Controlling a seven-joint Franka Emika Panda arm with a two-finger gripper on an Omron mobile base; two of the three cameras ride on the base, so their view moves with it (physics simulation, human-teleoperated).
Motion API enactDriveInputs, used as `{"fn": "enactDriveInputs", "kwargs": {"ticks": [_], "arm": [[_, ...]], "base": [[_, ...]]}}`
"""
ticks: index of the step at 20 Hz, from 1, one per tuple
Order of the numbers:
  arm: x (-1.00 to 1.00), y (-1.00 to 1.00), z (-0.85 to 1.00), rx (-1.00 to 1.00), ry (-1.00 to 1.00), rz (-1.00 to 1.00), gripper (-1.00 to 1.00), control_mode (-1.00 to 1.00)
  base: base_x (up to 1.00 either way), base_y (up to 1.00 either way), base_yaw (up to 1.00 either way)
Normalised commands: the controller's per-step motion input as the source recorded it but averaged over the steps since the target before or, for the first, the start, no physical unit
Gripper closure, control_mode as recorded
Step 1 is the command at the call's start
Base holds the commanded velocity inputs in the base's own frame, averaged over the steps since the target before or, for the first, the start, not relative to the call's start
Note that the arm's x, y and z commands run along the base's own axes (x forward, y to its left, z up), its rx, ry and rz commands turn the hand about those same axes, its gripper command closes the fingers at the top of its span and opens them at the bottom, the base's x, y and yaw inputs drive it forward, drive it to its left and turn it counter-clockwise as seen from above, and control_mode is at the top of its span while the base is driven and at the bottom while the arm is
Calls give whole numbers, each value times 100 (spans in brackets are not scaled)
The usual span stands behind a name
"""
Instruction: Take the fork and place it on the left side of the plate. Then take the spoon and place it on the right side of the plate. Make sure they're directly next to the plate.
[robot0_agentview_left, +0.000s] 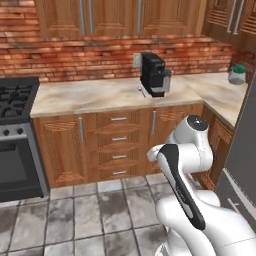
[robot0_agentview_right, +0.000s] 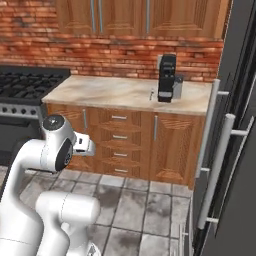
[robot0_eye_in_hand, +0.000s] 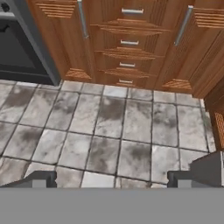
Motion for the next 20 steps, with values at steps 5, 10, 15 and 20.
{"fn": "enactDriveInputs", "kwargs": {"ticks": [5, 10, 15, 20], "arm": [[0, 0, 0, 0, 0, 0, -100, 100], [0, 0, 0, 0, 0, 0, -100, 100], [0, 0, 0, 0, 0, 0, -100, 100], [0, 0, 0, 0, 0, 0, -100, 100]], "base": [[100, 0, -1], [100, 0, -2], [100, 0, -5], [100, 0, -6]]}}
